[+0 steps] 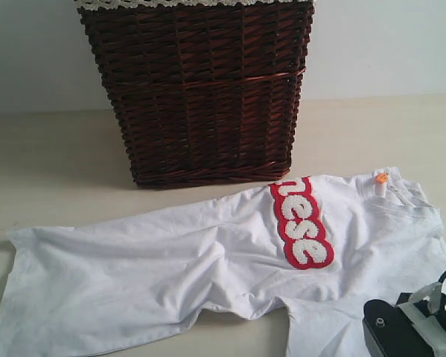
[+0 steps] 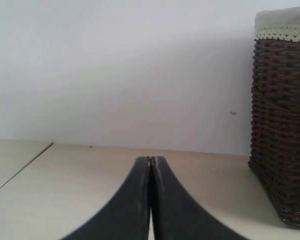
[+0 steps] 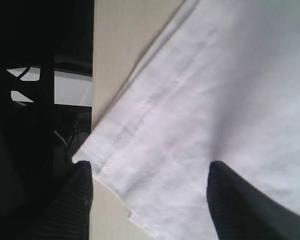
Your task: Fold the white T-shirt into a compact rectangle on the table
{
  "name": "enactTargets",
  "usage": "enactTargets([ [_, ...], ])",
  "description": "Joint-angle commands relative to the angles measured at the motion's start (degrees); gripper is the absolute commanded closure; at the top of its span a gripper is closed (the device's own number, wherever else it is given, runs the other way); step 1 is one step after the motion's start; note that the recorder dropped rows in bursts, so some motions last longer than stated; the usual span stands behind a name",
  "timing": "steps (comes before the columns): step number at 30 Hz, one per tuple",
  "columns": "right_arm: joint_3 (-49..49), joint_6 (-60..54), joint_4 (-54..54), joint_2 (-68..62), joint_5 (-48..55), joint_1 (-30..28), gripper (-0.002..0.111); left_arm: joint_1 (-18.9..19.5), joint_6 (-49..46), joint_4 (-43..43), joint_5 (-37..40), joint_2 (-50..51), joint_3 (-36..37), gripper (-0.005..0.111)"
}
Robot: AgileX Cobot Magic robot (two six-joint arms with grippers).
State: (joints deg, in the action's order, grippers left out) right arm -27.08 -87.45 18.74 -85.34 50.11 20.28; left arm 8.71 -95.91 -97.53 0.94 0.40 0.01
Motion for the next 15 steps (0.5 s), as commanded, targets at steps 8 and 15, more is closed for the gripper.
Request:
enactTargets([
  [8, 4.1, 11.5, -5.0, -3.8, -6.6, -0.3, 0.068, -0.1, 0.4, 0.1, 0.0, -0.4, 0.0, 0.107],
  [15, 4.5, 23.9, -10.7, -7.7, -9.1, -0.3, 0.085, -0.1, 0.4, 0.1, 0.0, -0.4, 0.0, 0.107],
])
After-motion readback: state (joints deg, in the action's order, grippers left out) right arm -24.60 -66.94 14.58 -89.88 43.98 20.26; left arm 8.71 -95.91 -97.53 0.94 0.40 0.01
